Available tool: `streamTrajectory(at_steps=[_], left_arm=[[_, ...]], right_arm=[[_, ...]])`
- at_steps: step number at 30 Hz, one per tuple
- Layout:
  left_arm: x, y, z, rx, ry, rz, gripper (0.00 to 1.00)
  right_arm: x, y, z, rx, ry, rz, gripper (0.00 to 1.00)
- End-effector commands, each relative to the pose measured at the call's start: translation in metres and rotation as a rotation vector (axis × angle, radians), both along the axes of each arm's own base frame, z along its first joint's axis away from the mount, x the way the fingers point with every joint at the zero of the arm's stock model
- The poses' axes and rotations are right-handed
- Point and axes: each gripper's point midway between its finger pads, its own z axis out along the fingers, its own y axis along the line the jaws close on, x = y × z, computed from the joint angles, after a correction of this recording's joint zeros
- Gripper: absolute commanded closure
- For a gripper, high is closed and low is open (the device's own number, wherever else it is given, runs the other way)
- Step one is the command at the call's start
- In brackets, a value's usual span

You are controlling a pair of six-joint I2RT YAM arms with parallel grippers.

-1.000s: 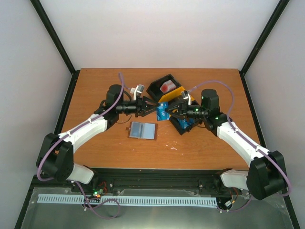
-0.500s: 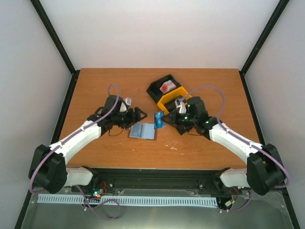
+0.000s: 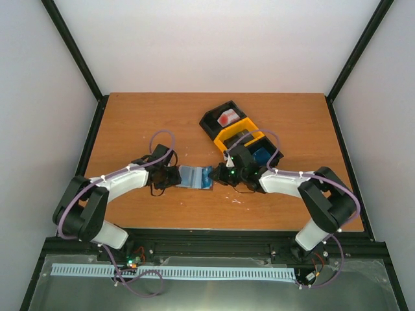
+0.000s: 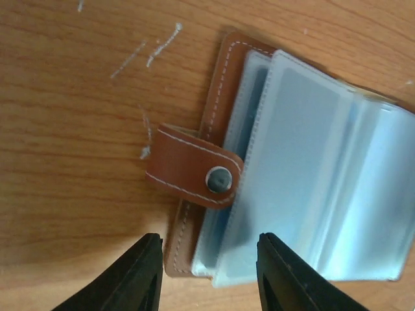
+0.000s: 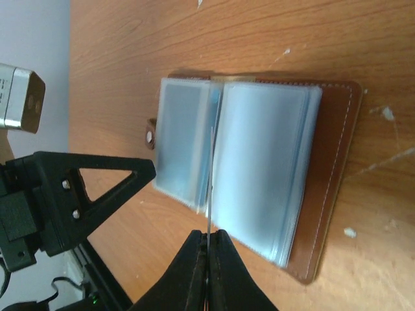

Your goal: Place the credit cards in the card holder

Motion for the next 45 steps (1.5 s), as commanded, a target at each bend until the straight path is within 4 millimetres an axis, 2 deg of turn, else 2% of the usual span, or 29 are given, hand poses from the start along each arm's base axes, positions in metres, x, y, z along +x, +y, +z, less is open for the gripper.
streamTrajectory(at_steps=[1, 7, 13, 21, 26, 37, 45], left_arm=[[0.02, 0.004, -0.001, 0.051, -0.07, -0.012, 0.59], [0.025, -0.003, -0.008, 0.036, -0.077, -0.045, 0.64], [0.016, -0.001, -0.019, 0.031, -0.031, -0.021, 0.69], [0.008, -0.002, -0.026, 0.016, -0.003, -0.029, 0.77], [0.007, -0.003, -0.026, 0.01, -0.002, -0.035, 0.78], [0.003, -0.005, -0.027, -0.007, 0.005, -0.048, 0.8], [0.002, -0.007, -0.027, -0.015, 0.004, -0.06, 0.8]], right_arm=[[0.017, 0.012, -0.001, 0.044, -0.066, -0.041, 0.97], [0.024, 0.026, -0.007, 0.095, -0.074, -0.041, 0.97], [0.023, 0.038, -0.02, 0.133, -0.036, -0.037, 0.97], [0.025, 0.04, -0.031, 0.133, -0.011, -0.059, 0.97], [0.024, 0.042, -0.035, 0.155, 0.03, -0.073, 0.97], [0.025, 0.039, -0.058, 0.121, 0.091, -0.119, 0.97], [0.029, 0.044, -0.064, 0.109, 0.095, -0.135, 0.97]])
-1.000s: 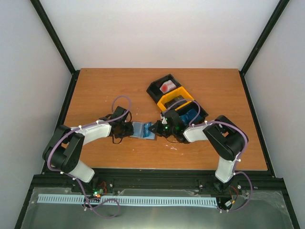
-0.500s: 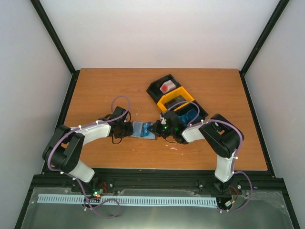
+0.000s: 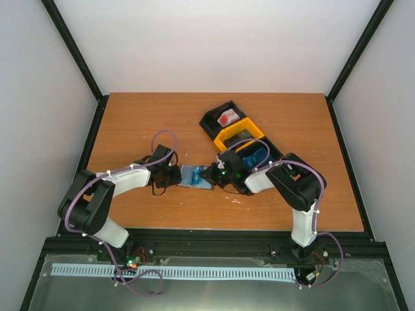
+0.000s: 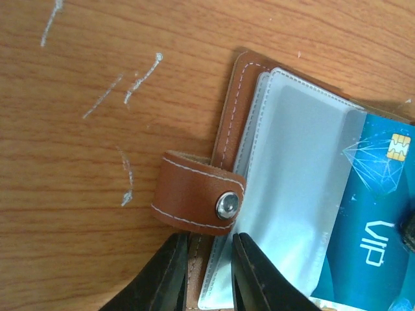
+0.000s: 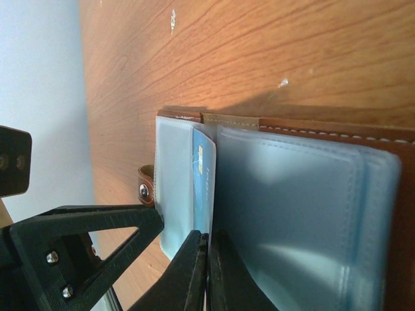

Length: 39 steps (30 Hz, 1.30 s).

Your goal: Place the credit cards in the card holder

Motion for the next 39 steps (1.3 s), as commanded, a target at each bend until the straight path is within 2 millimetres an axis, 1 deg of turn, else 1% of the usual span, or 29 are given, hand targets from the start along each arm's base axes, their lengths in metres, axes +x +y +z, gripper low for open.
streamTrajectory(at_steps=[1, 8, 12, 16, 17, 21, 24, 27, 32, 34, 36, 39], left_arm=[[-0.011, -0.002, -0.009, -0.008, 0.037, -0.031, 0.8], [-0.01, -0.003, -0.007, -0.014, 0.033, -0.039, 0.79], [-0.009, -0.003, -0.006, -0.014, 0.029, -0.038, 0.79], [-0.009, -0.003, -0.006, -0.009, 0.027, -0.035, 0.79], [-0.008, -0.002, -0.006, -0.006, 0.025, -0.032, 0.79], [-0.007, 0.001, -0.004, 0.004, 0.017, -0.02, 0.79], [-0.008, 0.0, -0.004, -0.003, 0.017, -0.022, 0.78], [-0.009, 0.0, -0.003, -0.009, 0.014, -0.021, 0.75], [-0.01, 0.0, 0.0, -0.014, 0.008, -0.022, 0.73], [-0.01, 0.0, 0.001, -0.015, 0.007, -0.021, 0.73], [-0.01, 0.0, 0.002, -0.018, 0.005, -0.018, 0.73], [-0.009, -0.002, 0.007, -0.034, -0.004, -0.016, 0.7]], right_arm=[[0.001, 0.005, -0.016, -0.04, 0.019, -0.016, 0.97], [-0.001, 0.022, -0.016, -0.025, 0.019, 0.03, 0.97], [-0.004, 0.03, -0.017, -0.024, 0.026, 0.069, 0.95], [-0.006, 0.034, -0.015, -0.022, 0.015, 0.105, 0.95], [-0.007, 0.035, -0.015, -0.03, 0.015, 0.122, 0.97], [-0.015, 0.032, -0.022, -0.061, 0.037, 0.161, 0.97], [-0.018, 0.038, -0.025, -0.053, 0.054, 0.197, 0.97], [-0.018, 0.043, -0.029, -0.059, 0.062, 0.229, 0.97], [-0.016, 0.047, -0.027, -0.072, 0.056, 0.247, 0.91], [-0.016, 0.044, -0.027, -0.085, 0.06, 0.24, 0.85], [-0.017, 0.041, -0.023, -0.092, 0.055, 0.231, 0.78], [-0.017, 0.035, -0.016, -0.117, 0.044, 0.219, 0.71]])
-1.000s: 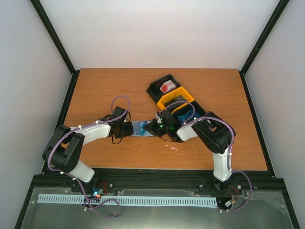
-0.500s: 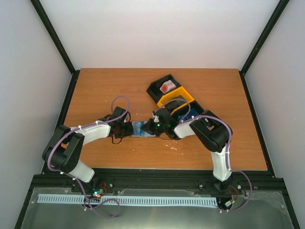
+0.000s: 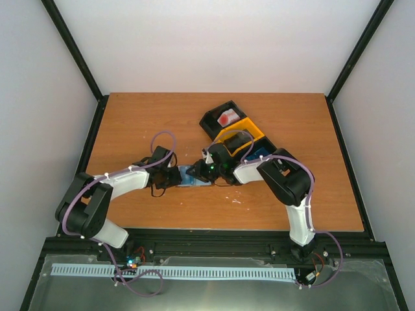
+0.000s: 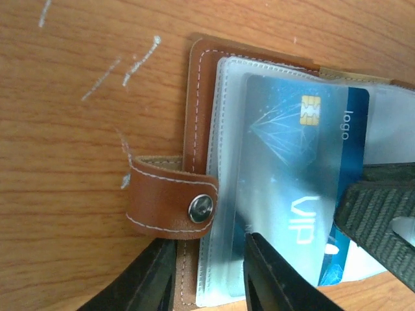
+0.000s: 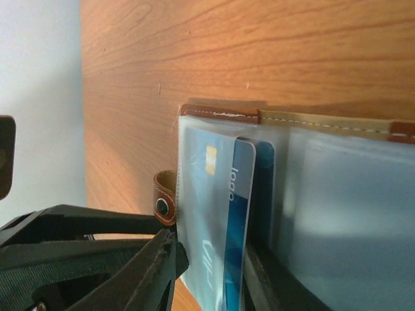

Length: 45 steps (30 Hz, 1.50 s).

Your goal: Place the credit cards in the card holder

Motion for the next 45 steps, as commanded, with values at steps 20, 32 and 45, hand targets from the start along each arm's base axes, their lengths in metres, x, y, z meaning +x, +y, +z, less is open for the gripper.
streamTrajectory(at_steps=[20, 32, 45], left_arm=[[-0.003, 0.035, 0.031, 0.116, -0.081, 0.124, 0.26], [0.011, 0.014, 0.019, 0.103, -0.057, 0.0, 0.29], [0.021, 0.024, 0.001, 0.22, 0.03, 0.035, 0.47]], right_arm=[[-0.018, -0.045, 0.028, -0.323, -0.058, 0.009, 0.43], [-0.013, -0.042, 0.034, -0.319, -0.064, 0.004, 0.42], [-0.013, -0.045, 0.03, -0.349, -0.075, 0.014, 0.43]])
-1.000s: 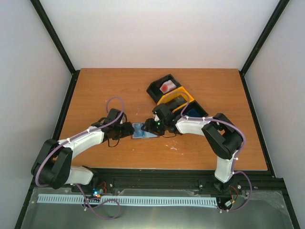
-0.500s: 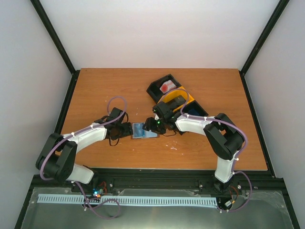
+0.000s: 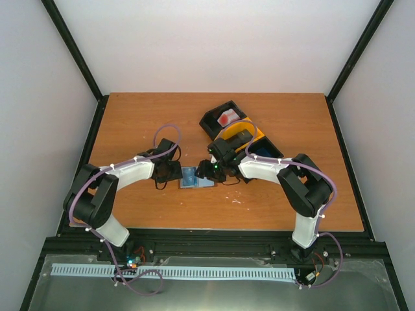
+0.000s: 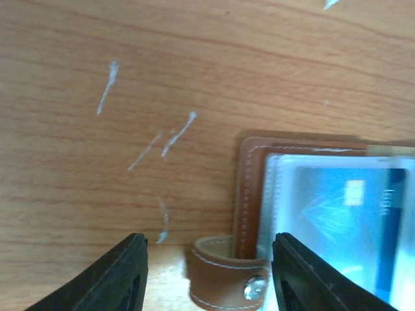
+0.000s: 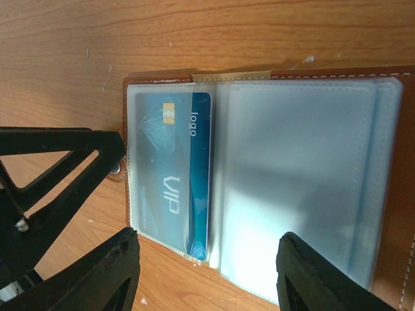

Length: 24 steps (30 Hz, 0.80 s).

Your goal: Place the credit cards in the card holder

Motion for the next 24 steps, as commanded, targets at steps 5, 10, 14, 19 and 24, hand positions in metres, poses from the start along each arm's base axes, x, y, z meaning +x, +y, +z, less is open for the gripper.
streamTrajectory(at_steps=[5, 10, 14, 19, 24], left_arm=[[-0.013, 0.013, -0.008, 0.072, 0.064, 0.011, 0.59], [-0.017, 0.012, -0.006, 0.063, 0.084, 0.012, 0.64], [-0.019, 0.008, -0.004, 0.039, 0.094, 0.008, 0.78], [-0.017, -0.001, 0.004, -0.007, 0.087, -0.007, 0.89], [-0.017, -0.007, 0.012, -0.035, 0.086, -0.027, 0.96]], right_arm=[[0.006, 0.005, 0.011, -0.018, -0.049, 0.02, 0.43], [0.007, 0.004, 0.011, -0.031, -0.058, 0.025, 0.43], [0.012, -0.007, 0.009, -0.101, -0.089, 0.021, 0.43], [0.015, -0.029, 0.005, -0.227, -0.133, 0.01, 0.43], [0.012, -0.04, -0.002, -0.288, -0.119, 0.008, 0.43]])
